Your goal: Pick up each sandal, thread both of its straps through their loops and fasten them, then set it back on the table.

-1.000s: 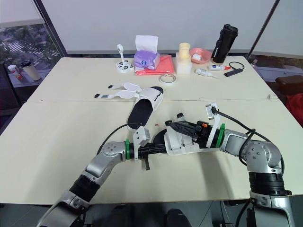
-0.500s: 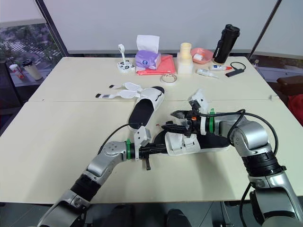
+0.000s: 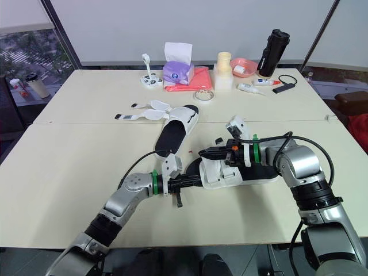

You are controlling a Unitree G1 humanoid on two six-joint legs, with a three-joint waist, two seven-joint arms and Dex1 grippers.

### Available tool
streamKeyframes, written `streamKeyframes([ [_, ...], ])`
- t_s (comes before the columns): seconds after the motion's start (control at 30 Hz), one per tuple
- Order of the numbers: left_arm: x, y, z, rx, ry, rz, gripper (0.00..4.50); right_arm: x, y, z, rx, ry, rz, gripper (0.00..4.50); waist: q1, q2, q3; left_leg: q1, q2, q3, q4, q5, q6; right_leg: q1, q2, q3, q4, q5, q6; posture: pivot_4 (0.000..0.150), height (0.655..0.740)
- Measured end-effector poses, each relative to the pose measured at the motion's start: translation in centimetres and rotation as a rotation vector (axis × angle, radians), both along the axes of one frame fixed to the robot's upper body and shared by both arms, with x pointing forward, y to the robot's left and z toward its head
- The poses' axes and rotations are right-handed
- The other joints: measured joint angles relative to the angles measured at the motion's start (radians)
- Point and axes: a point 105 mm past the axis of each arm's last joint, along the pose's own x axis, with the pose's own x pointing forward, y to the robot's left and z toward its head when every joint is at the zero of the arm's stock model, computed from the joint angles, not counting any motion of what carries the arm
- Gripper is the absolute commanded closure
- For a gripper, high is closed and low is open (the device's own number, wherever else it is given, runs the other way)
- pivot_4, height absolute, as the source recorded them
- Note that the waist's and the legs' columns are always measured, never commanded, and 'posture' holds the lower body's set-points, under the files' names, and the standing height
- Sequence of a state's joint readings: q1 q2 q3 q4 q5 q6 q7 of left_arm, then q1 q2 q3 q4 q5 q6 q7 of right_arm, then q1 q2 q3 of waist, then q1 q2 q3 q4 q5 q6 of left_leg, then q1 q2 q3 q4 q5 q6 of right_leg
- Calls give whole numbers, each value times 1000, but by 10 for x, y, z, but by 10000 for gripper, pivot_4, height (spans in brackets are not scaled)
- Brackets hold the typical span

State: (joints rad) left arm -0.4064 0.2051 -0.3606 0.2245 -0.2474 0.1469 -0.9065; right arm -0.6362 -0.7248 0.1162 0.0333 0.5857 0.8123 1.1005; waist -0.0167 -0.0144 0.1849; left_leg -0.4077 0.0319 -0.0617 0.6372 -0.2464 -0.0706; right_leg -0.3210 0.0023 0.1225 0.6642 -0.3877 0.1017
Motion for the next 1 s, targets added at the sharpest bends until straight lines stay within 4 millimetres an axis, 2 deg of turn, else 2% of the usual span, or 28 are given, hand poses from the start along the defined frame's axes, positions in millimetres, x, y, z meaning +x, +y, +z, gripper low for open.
streamKeyframes([
  [0.13, 0, 0, 0, 0, -1, 0, 44779, -7, -1, 27, 132, 28, 24, 44590, 1, 0, 0, 0, 0, 0, 0, 0, 0, 0, 0, 0, 0, 0, 0, 1500, 7400],
  [0.2, 0, 0, 0, 0, 0, 0, 44779, -9, 1, 30, 162, 51, 28, 44590, -1, 0, 0, 0, 0, 0, 0, 0, 0, 0, 0, 0, 0, 0, 0, 1500, 7400],
  [0.37, 1, 0, 1, 2, -4, -1, 44779, 2, -1, 24, 136, 31, -55, 44590, -2, 0, 0, 0, 0, 0, 0, 0, 0, 0, 0, 0, 0, 0, 0, 1500, 7400],
  [0.57, 2, 0, 2, 3, -5, -1, 44779, 22, -10, 2, -12, -28, -181, 44590, -2, 0, 0, 0, 0, 0, 1, 0, 0, 0, 0, 0, 0, 0, 0, 1500, 7400],
  [0.83, 3, 0, -1, 7, 3, 2, 44779, 31, -11, -16, -193, -101, -189, 44590, -4, 0, 0, 1, 0, 0, 2, 0, 0, 2, 0, 0, 1, 0, 0, 1500, 7400],
  [0.93, 4, 0, -1, 7, 3, 5, 44779, 31, -12, -21, -280, -145, -166, 34920, -4, 0, -1, 2, 0, 0, 3, 0, 0, 2, 0, 0, 1, 1, 0, 1500, 7400],
  [1.0, 3, -1, -1, 3, 5, 4, 44779, 31, -15, -22, -323, -174, -157, 24987, -3, 0, -1, 2, 0, 0, 3, 0, 0, 2, 0, 0, 0, 1, 0, 1500, 7400],
])
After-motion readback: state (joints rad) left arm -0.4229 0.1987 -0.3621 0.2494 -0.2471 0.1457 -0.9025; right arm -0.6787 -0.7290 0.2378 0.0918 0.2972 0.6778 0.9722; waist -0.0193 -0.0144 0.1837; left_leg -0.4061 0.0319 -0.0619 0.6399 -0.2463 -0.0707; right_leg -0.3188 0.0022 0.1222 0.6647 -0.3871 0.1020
